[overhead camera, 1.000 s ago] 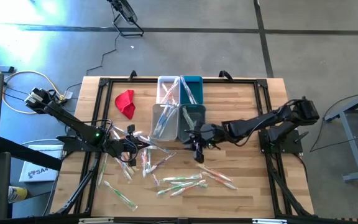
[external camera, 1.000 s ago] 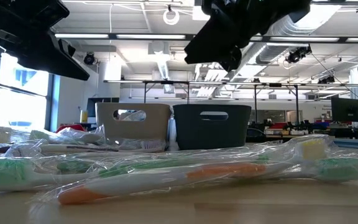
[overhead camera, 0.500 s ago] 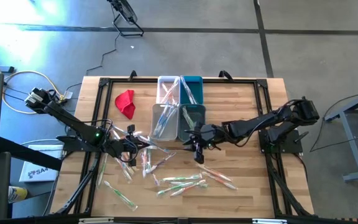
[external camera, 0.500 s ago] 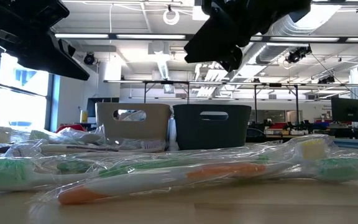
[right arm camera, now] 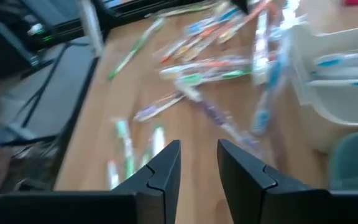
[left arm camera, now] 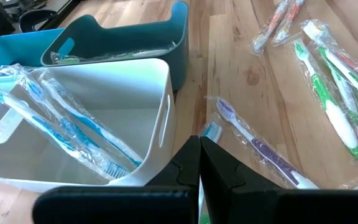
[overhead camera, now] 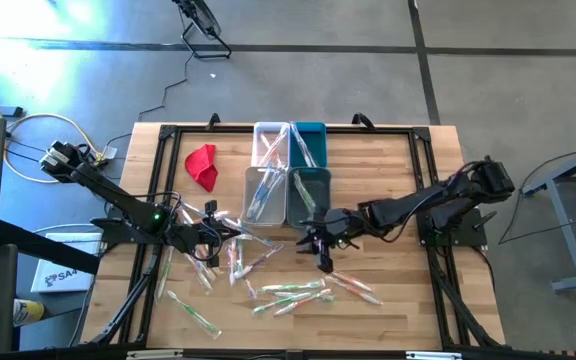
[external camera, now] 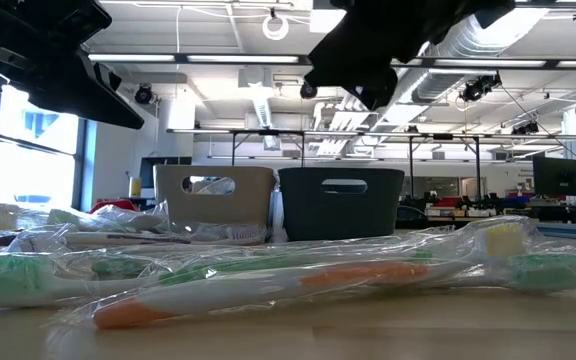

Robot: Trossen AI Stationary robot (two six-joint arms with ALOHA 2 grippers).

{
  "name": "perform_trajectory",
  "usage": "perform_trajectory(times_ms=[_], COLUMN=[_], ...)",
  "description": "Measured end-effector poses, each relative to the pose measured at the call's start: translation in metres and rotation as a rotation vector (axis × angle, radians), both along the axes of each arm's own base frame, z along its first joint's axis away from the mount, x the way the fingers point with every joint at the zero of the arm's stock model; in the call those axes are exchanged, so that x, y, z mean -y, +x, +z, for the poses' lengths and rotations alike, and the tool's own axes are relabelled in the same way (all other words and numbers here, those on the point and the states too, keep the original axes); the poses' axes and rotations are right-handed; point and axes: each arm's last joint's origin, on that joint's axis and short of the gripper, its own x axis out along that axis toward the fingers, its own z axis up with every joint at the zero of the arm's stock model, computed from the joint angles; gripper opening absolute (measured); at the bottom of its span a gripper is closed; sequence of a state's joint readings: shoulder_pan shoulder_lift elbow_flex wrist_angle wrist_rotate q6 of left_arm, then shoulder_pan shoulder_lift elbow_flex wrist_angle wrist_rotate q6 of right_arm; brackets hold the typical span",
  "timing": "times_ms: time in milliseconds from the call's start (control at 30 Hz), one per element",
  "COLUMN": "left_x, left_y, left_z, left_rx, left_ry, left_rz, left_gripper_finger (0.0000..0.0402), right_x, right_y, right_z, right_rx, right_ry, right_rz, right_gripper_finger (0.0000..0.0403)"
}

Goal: Pick & Place Toothbrushes
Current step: Put the orange toothbrush into the transparent bin

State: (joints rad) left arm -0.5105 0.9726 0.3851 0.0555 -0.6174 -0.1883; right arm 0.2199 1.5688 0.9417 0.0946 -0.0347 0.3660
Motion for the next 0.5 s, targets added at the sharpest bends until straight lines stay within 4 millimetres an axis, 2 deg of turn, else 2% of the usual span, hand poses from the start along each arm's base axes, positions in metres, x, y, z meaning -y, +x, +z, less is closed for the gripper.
perform_trajectory(times_ms=[300, 500], left_x=[0.0, 0.0], left_y=[0.0, 0.0], left_z=[0.0, 0.0], left_rx=[0.0, 0.0], left_ry=[0.0, 0.0], left_rz=[0.0, 0.0], left_gripper_finger=[0.0003, 0.0003], right_x=[-0.017, -0.028], right_y=[-0.006, -0.01], right_z=[-0.003, -0.003], right_rx=[-0.039, -0.074], right_ry=[0.015, 0.097], right_rz=[0.059, 0.038], right_gripper_finger=[0.0097, 0.0071])
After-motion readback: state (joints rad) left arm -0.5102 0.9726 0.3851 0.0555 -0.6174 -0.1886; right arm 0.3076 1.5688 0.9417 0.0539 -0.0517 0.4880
